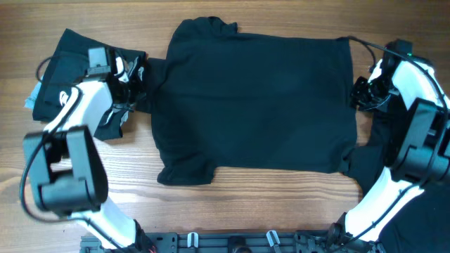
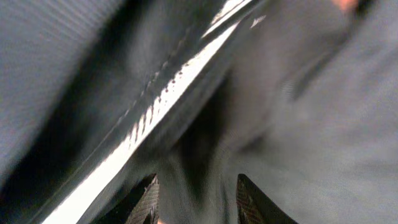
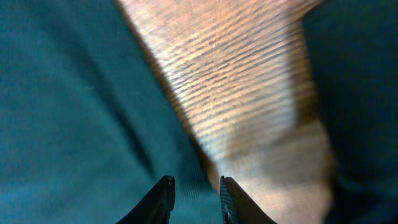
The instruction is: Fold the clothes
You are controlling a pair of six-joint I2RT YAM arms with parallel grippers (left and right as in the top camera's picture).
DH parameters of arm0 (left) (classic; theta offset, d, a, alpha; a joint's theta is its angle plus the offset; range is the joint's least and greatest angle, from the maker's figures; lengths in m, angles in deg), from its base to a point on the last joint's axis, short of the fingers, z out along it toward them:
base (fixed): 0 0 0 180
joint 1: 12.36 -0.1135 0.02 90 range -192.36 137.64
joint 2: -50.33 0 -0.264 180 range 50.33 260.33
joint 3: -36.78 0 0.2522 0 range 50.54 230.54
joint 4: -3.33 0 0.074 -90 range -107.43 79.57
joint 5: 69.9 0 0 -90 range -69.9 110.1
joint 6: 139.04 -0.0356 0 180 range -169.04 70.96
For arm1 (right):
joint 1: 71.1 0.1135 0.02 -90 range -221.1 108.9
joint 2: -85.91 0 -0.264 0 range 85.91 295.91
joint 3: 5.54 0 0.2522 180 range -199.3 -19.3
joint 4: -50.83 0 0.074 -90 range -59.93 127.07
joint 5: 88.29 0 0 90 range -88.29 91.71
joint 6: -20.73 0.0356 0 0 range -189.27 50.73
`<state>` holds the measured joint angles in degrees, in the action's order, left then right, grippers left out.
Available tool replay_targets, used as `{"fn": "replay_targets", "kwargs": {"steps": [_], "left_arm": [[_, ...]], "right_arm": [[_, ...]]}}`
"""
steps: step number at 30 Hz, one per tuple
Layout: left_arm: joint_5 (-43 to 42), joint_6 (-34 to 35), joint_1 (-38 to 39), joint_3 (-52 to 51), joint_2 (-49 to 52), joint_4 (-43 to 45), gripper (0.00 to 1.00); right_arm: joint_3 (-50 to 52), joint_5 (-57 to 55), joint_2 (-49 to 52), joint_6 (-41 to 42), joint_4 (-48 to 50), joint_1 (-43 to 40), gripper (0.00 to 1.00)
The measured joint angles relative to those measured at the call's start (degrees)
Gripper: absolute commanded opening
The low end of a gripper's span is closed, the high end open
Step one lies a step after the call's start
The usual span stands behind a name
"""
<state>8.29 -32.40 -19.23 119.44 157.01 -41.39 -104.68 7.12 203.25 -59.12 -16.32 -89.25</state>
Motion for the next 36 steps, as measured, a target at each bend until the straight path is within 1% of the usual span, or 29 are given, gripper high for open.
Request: {"fn": "replay_targets", "kwargs": {"steps": [2, 3, 4, 5, 6, 8, 9, 10, 12, 14, 17, 20, 23, 26, 30, 33, 36], "left_arm": [[0.2, -0.02, -0.22, 0.02, -5.25, -3.45, 0.47], [0.42, -0.04, -0.28, 0.0, -7.39, -6.23, 0.47], [0.39, -0.07, -0.28, -0.02, -9.16, -8.22, 0.47], [0.39, -0.09, -0.28, -0.02, -10.78, -10.32, 0.47], [0.37, -0.11, -0.28, -0.02, -12.7, -12.72, 0.45], [0.02, -0.33, -0.28, -0.02, -14.97, -16.68, 0.39], [-0.2, -0.42, -0.28, -0.02, -15.37, -17.94, 0.36], [-0.92, -0.85, -0.28, -0.02, -15.5, -19.28, 0.35], [-2.54, -1.99, -0.26, -0.11, -15.47, -21.4, 0.35], [-4.59, -3.91, -0.07, -0.11, -15.47, -23.15, 0.36], [-6.27, -6.93, 1.44, -0.11, -15.47, -25.57, 0.36], [-6.58, -8.37, 2.91, -0.13, -15.47, -27.32, 0.37], [-6.78, -9.11, 3.5, -0.15, -15.47, -27.52, 0.4], [-6.8, -9.33, 3.5, -0.15, -15.47, -27.54, 0.4], [-6.78, -9.55, 3.5, -0.15, -15.47, -28.87, 0.41], [-6.75, -10.01, 3.5, -0.17, -15.47, -31.04, 0.43], [-6.73, -10.45, 3.5, -0.17, -15.47, -32.44, 0.43]], "right_arm": [[-0.04, 1.03, -4.28, 0.04, -0.52, -0.02, 0.36], [-0.13, 1.88, -7.19, 0.2, -1.09, -0.02, 0.43], [-0.24, 2.54, -9.38, 0.46, -1.81, 0.0, 0.48], [-0.46, 3.26, -12.2, 0.66, -2.84, -0.02, 0.5], [-0.74, 3.76, -14.53, 1.53, -3.91, 0.0, 0.46], [-1.33, 4.57, -18.97, 3.23, -6.51, 0.0, 0.27], [-1.44, 4.79, -20.04, 3.43, -7.43, 0.0, 0.24], [-1.46, 5.01, -20.79, 3.76, -8.57, 0.0, 0.23], [-0.85, 5.27, -21.16, 5.14, -10.73, -0.02, 0.18], [1.84, 5.18, -20.92, 6.25, -11.28, -0.15, 0.19], [10.1, 3.48, -20.52, 9.25, -11.13, -1.05, 0.2], [18.51, 3.37, -20.17, 10.73, -8.52, -4.35, 0.19], [27.71, 4.94, -19.87, 11.39, -3.63, -8.9, 0.18], [35.63, 6.91, -19.78, 12.37, 2.16, -9.66, 0.17], [37.57, 7.52, -21.31, 16.98, 5.14, -11.19, 0.14], [35.65, 5.86, -20.9, 19.12, 7.13, -16.65, 0.19], [31.91, 3.96, -20.13, 18.84, 6.58, -22.86, 0.25]]}}
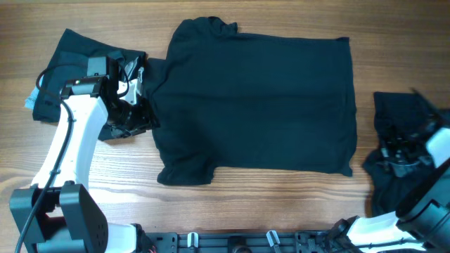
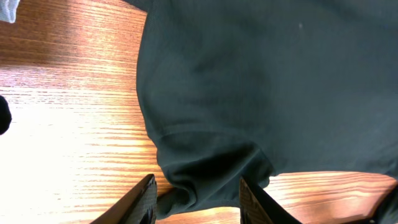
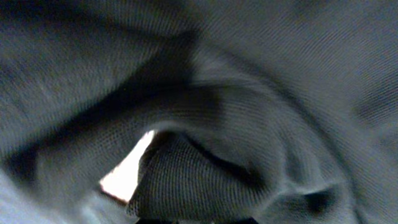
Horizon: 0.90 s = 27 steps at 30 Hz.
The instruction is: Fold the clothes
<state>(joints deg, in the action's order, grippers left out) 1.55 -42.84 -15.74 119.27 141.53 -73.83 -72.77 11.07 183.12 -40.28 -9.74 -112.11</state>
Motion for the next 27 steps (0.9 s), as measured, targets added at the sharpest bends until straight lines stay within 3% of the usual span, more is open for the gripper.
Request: {"fn": "replay_targets", "kwargs": {"steps": [4, 10, 16, 22, 27], "left_arm": [[0.02, -0.15, 0.0, 0.0, 0.0, -0.07, 0.43], [0.68, -1.22, 0.0, 0.0, 0.0, -1.73, 0.41], [2.16, -1.51, -0.35, 0.0, -1.07, -6.84, 0.38], [1.88, 4.15, 1.09, -2.71, -4.98, -9.79, 0.4], [0.35, 11.45, 2.12, -15.3, -4.98, -5.35, 0.46]], "right_arm": [[-3.41, 1.09, 0.07, -1.4, -1.99, -2.16, 0.27], [-3.98, 11.91, -0.96, -9.29, -4.24, -2.03, 0.35], [-4.04, 18.8, -13.25, -12.98, -8.15, -2.01, 0.45], [-4.13, 20.41, -19.28, -14.36, -12.07, -1.7, 0.48], [-4.11, 19.5, -19.21, -14.36, -12.55, 2.71, 0.48]]}}
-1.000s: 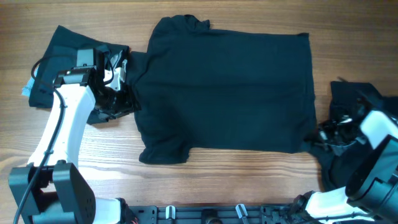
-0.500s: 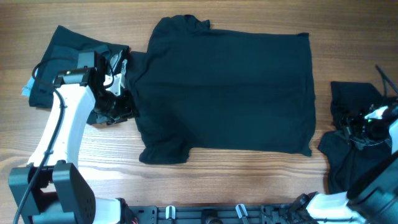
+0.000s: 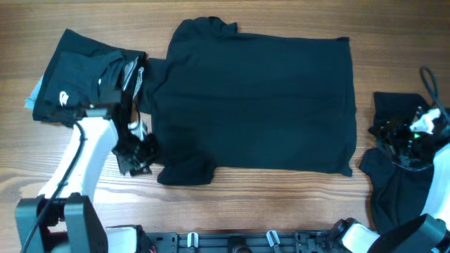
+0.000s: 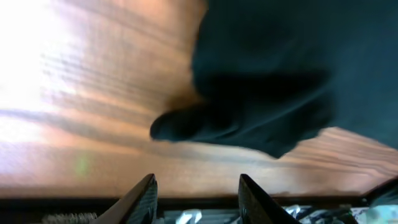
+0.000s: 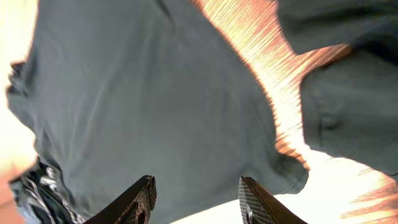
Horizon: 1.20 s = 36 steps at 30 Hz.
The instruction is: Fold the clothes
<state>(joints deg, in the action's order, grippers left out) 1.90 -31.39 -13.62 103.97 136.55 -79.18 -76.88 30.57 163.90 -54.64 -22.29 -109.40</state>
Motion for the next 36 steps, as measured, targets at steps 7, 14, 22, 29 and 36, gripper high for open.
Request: {"fn": "replay_targets", "kwargs": {"steps": [7, 14, 22, 29, 36], "left_arm": [[0.76, 8.44, 0.46, -9.88, 0.04, 11.43, 0.47], [-2.58, 11.8, 1.03, -15.65, 0.04, 19.74, 0.04], [-15.34, 11.41, 6.71, -16.52, -0.11, 14.47, 0.04], [-20.76, 11.63, 6.88, -16.52, -6.19, 6.95, 0.15], [-21.22, 11.63, 6.88, -16.5, -11.72, 6.27, 0.2]], "right_arm": [[0.0, -2.99, 0.04, 0.31, 0.7, 5.05, 0.49], [0.0, -4.04, 0.11, 0.48, 1.6, 5.27, 0.49], [0.0, -4.98, 0.11, 1.6, 2.89, 5.27, 0.5], [0.0, -5.18, 0.11, 1.81, 3.74, 5.27, 0.53], [0.0, -5.73, 0.11, 1.81, 3.63, 5.27, 0.57]]}}
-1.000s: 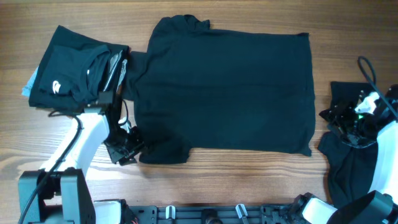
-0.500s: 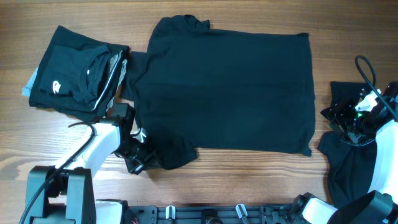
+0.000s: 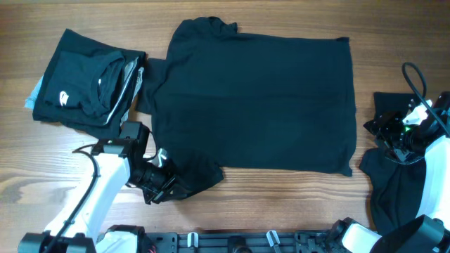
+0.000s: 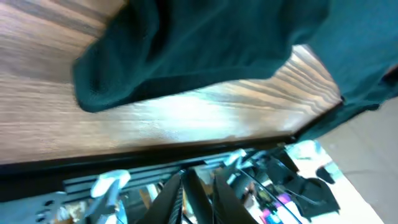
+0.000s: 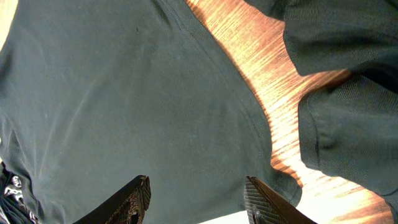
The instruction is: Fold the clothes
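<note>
A black T-shirt (image 3: 256, 102) lies spread flat in the middle of the table. Its near-left sleeve (image 3: 197, 176) is bunched at the front. My left gripper (image 3: 163, 188) sits at that sleeve's lower-left edge. In the left wrist view its fingers (image 4: 199, 186) stand shut, and the sleeve (image 4: 186, 50) lies beyond the tips with no cloth seen between them. My right gripper (image 3: 390, 137) hangs open off the shirt's right side. The right wrist view shows its fingers (image 5: 198, 199) wide apart above the shirt's hem corner (image 5: 280, 180).
A folded stack of dark clothes (image 3: 84, 88) lies at the far left. A loose pile of dark clothes (image 3: 394, 186) lies at the right under my right arm. A metal rail (image 3: 232, 242) runs along the table's front edge, close to my left gripper.
My left gripper was open to the left of the near sleeve. It is now shut at the sleeve's lower-left edge by the front rail, and the sleeve reaches further right. The right gripper has barely moved.
My left gripper was at the shirt's far-left sleeve by the folded stack and my right at the shirt's right edge. Then the right was down in the right-hand pile. Then both stood open, left beside the near sleeve. Now the left is shut there.
</note>
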You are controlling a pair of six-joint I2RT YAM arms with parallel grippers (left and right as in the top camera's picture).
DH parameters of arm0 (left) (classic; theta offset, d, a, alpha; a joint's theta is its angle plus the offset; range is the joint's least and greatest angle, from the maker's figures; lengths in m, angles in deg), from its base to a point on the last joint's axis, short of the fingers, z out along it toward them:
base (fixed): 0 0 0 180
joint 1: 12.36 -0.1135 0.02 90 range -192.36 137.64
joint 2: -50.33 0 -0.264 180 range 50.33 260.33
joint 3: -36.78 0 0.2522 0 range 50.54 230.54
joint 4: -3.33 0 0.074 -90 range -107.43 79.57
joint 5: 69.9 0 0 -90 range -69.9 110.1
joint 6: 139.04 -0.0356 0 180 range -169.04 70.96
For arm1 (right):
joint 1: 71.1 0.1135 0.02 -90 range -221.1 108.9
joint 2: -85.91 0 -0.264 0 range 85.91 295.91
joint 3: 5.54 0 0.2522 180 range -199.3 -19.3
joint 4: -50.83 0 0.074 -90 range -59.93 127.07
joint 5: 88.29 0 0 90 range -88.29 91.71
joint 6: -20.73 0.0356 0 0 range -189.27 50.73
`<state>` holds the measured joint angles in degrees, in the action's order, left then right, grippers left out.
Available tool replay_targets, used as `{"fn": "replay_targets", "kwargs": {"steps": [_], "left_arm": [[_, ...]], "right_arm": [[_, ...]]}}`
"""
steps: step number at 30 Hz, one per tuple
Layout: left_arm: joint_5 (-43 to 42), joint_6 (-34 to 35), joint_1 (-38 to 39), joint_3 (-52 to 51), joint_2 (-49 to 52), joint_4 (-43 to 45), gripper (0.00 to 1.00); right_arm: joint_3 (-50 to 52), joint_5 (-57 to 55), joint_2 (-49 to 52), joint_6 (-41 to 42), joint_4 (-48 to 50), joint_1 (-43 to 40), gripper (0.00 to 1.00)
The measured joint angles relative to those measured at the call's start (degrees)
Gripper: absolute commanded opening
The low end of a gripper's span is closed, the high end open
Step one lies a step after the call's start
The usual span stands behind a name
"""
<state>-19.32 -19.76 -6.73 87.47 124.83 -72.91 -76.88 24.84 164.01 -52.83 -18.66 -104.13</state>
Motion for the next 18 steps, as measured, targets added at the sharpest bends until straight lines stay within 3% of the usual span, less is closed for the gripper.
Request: {"fn": "replay_targets", "kwargs": {"steps": [3, 7, 11, 13, 18], "left_arm": [[5.57, 0.0, 0.0, -0.02, -0.33, 0.59, 0.27], [11.91, -0.02, 0.0, 0.0, -0.33, 3.19, 0.49], [15.91, 0.15, 0.0, 0.0, -0.31, 4.13, 0.58], [17.09, 0.26, 0.0, -0.2, -0.31, 5.9, 0.59], [16.79, 1.33, 0.0, -4.63, -0.22, 14.58, 0.45]], "right_arm": [[0.0, -1.62, 0.0, 0.17, -1.2, 0.0, 0.61], [0.11, -3.32, 0.04, 0.17, -1.9, 0.0, 0.61], [1.92, -3.93, 0.92, 0.17, -1.86, 0.0, 0.61], [2.89, -4.09, 2.54, 0.17, -1.95, 0.0, 0.62], [3.08, -4.17, 5.33, 0.17, -1.22, 0.0, 0.62]]}}
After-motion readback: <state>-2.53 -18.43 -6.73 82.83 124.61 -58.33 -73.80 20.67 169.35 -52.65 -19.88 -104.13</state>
